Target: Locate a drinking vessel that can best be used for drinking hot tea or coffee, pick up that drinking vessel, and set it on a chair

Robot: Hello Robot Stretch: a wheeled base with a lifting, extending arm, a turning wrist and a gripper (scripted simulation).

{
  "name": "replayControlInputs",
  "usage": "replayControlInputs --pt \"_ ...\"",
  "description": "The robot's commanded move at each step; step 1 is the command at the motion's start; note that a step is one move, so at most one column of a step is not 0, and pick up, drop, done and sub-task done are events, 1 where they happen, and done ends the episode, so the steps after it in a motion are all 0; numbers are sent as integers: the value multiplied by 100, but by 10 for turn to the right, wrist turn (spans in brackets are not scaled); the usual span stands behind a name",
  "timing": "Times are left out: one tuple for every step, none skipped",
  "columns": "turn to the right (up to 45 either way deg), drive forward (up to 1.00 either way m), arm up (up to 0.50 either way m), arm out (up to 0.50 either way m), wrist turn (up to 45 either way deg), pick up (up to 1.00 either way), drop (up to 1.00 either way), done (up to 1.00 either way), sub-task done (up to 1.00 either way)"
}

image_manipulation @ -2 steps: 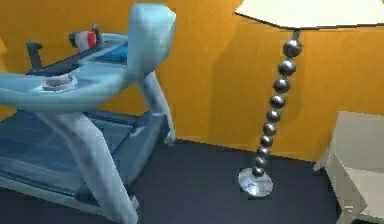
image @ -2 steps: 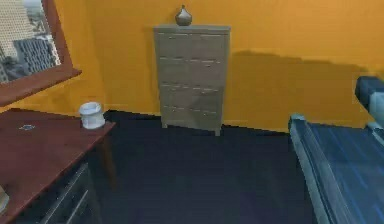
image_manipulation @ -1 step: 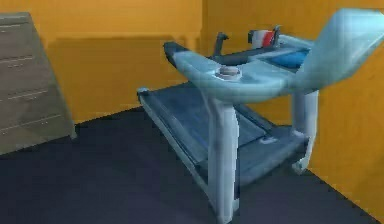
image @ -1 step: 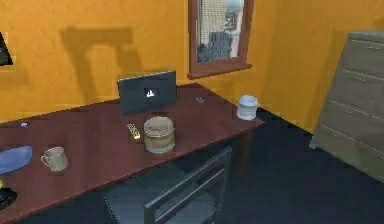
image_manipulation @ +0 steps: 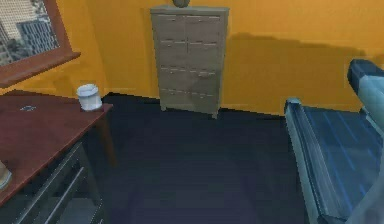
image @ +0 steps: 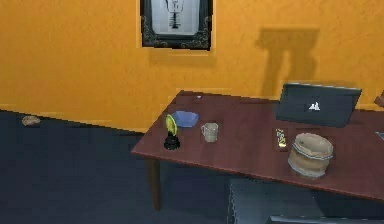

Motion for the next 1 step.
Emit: replayControlInputs --pt "-30 0 0 0 0 0 0 0 0"
